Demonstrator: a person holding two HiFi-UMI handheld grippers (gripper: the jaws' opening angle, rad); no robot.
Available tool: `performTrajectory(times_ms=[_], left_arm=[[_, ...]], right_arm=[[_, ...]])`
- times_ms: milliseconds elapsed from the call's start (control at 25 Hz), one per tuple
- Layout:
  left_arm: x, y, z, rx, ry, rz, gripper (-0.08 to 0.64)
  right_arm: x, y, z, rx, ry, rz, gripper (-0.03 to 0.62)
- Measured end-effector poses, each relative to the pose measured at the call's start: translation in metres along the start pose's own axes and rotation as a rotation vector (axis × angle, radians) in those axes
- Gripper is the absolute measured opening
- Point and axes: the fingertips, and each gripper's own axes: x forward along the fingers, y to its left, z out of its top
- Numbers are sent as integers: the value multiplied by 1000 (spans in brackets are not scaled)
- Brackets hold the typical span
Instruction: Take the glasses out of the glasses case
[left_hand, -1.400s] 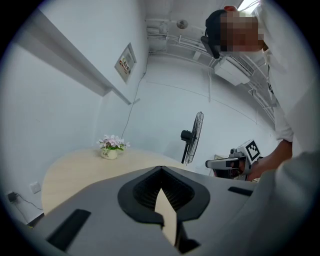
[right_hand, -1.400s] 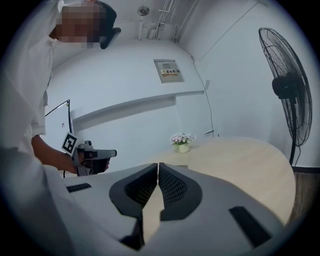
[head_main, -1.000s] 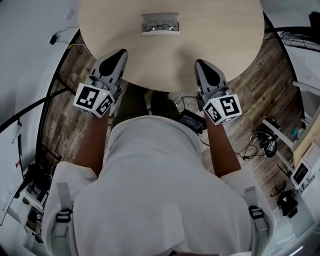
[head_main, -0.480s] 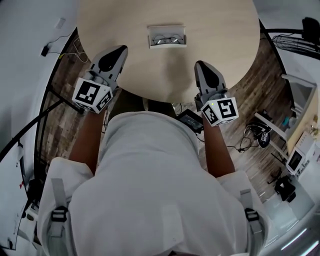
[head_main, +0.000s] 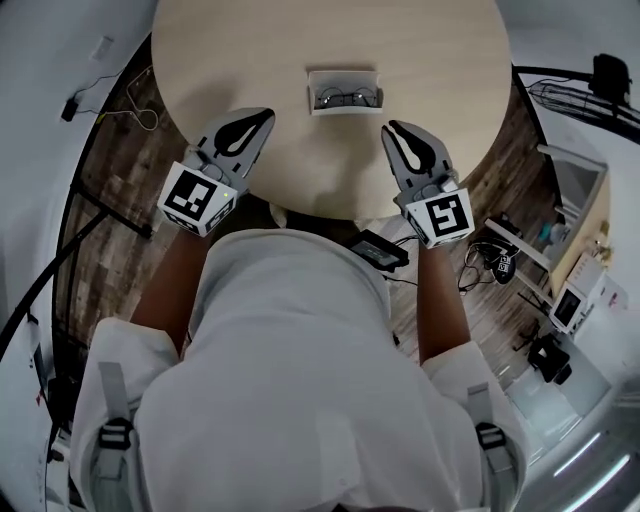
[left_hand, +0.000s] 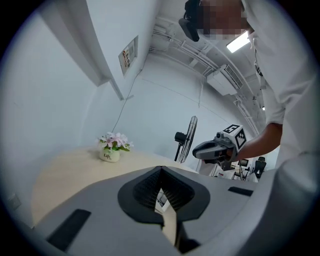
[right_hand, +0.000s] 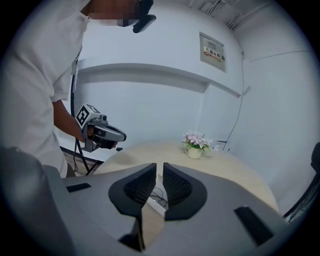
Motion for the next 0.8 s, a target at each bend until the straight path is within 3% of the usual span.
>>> performTrajectory(times_ms=[240, 400, 600, 800], left_arm=[[19, 3, -20, -25, 35, 33, 14], [17, 20, -33, -22, 51, 130, 14], [10, 36, -47, -48, 68, 200, 14], [-6, 35, -67, -90, 91, 228, 14]], right_arm=[[23, -31, -15, -35, 113, 121, 34], [53, -33, -33, -164, 162, 284, 94], [91, -25, -79, -299, 365, 496, 94], [116, -13, -103, -377, 524, 608, 94]])
